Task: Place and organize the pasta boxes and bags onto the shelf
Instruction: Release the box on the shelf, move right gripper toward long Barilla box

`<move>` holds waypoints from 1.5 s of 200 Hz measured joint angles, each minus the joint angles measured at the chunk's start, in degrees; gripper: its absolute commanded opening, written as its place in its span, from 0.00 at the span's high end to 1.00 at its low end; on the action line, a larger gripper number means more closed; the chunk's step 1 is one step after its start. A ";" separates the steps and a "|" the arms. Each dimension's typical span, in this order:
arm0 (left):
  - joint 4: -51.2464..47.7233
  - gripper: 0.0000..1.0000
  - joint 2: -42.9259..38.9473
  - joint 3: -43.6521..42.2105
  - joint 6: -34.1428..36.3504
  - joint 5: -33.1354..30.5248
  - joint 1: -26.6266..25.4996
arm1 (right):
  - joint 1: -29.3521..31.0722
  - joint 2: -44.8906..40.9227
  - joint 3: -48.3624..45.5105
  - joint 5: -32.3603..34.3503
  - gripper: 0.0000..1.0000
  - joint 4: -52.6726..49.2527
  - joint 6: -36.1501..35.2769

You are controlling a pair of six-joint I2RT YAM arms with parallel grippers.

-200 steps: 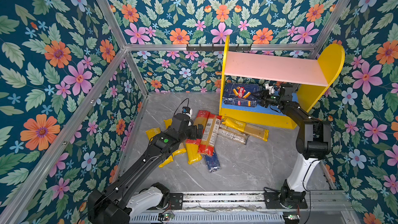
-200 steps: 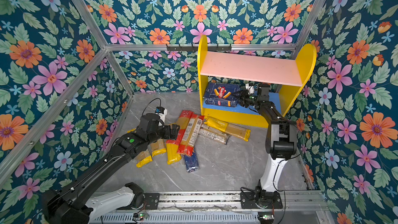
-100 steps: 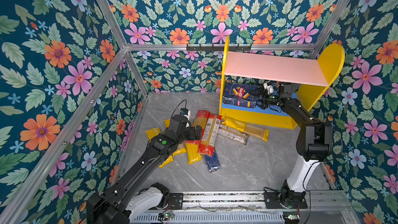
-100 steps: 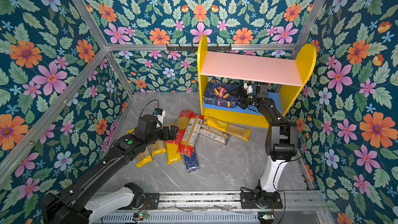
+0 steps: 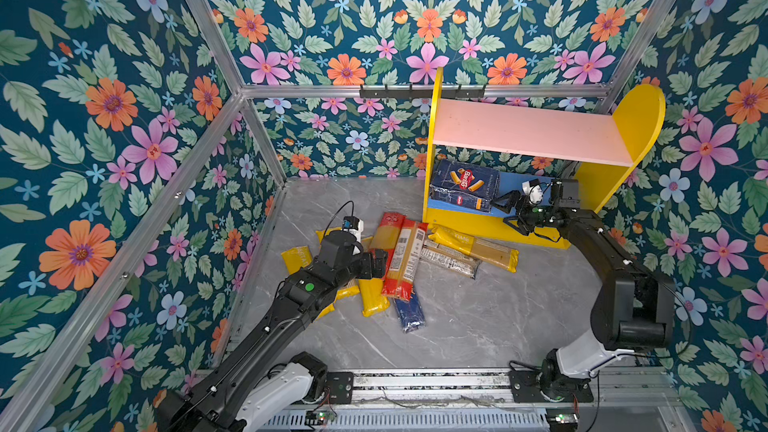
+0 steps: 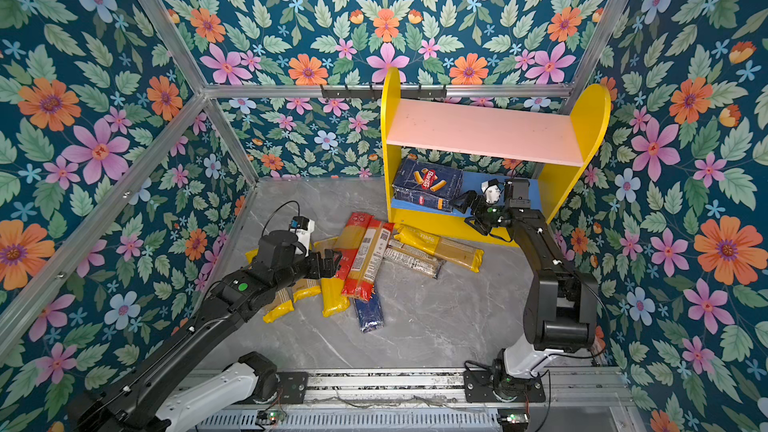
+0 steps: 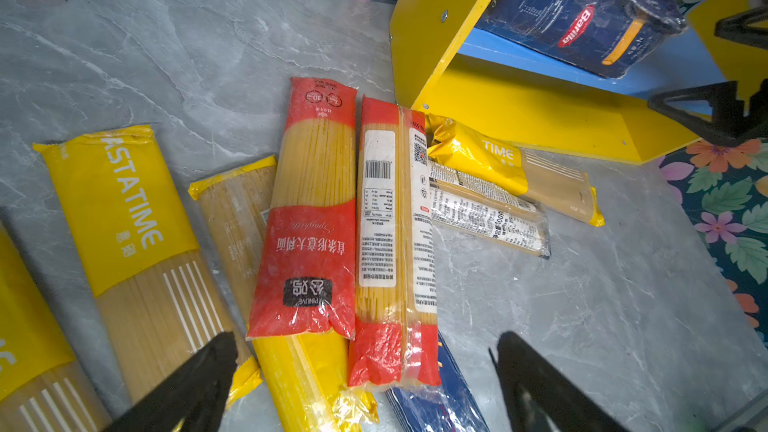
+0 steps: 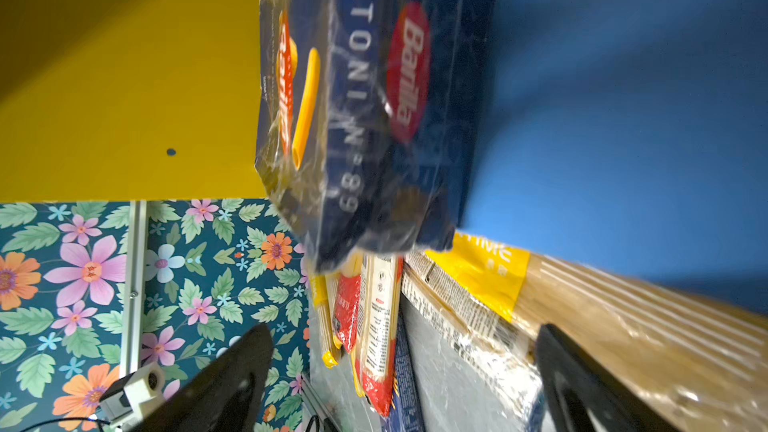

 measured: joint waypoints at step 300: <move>-2.60 0.00 -10.82 -7.17 -6.67 -5.46 0.00 | 66.34 -11.43 -15.78 64.92 0.06 -18.27 8.41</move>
